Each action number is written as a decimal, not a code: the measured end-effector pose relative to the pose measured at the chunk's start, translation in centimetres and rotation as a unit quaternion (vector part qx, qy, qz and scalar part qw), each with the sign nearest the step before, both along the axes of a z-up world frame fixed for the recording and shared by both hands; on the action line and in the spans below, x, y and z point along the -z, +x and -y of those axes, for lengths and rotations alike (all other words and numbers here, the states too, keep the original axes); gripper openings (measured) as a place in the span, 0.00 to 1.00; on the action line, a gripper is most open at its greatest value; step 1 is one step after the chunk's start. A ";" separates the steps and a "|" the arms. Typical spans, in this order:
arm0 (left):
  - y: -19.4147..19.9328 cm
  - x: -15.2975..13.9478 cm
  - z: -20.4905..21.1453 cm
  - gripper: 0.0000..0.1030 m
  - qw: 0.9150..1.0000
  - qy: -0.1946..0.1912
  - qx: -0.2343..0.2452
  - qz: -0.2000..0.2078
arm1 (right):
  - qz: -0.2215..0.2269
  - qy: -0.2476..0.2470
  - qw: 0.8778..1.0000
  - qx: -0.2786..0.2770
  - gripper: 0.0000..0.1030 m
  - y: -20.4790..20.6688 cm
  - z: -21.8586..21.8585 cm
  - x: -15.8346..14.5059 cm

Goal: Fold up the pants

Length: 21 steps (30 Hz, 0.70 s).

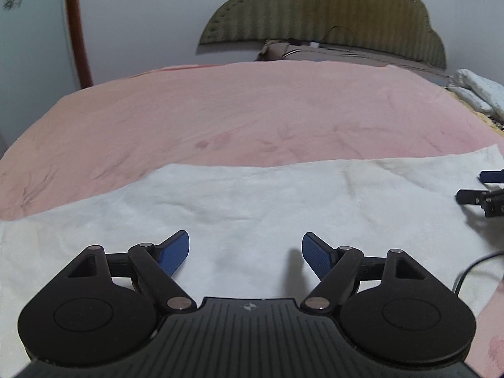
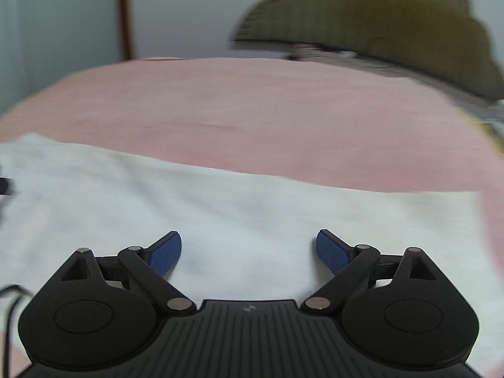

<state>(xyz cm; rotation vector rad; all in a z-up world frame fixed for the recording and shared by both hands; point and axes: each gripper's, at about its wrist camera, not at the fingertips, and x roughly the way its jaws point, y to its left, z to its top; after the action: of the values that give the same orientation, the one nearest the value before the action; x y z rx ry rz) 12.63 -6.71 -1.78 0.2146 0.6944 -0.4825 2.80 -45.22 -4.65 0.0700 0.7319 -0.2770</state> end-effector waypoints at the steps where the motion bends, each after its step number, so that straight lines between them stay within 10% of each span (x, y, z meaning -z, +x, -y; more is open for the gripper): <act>1: -0.2 0.0 0.4 0.79 1.000 -0.005 0.005 0.002 | -0.010 -0.016 0.999 0.035 0.96 -0.8 1.6 0.1; 4: -0.9 0.3 2.2 0.79 1.000 -0.005 0.019 0.013 | -0.002 -0.027 0.988 0.149 0.96 -4.1 4.9 -0.3; 8: -2.7 1.1 5.4 0.79 0.996 0.022 0.084 0.024 | 0.020 0.015 0.995 0.101 0.96 -7.0 4.2 -0.2; 11: -4.6 2.6 6.9 0.75 0.985 0.057 0.160 0.012 | -0.002 -0.057 0.995 0.087 1.00 -8.2 3.5 1.0; 15: -6.3 2.3 7.2 0.74 0.980 0.062 0.186 0.046 | -0.018 -0.139 0.967 0.214 1.00 -10.1 4.4 -0.5; 21: -5.9 1.7 9.6 0.83 0.986 -0.002 0.159 0.043 | 0.093 0.047 0.992 0.077 1.00 -11.4 1.9 -2.2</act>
<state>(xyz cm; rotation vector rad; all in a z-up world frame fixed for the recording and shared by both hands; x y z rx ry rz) 6.69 -16.29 -3.48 0.3435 0.5769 -0.7753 -8.63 -47.16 -2.45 0.2405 0.5539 -0.3777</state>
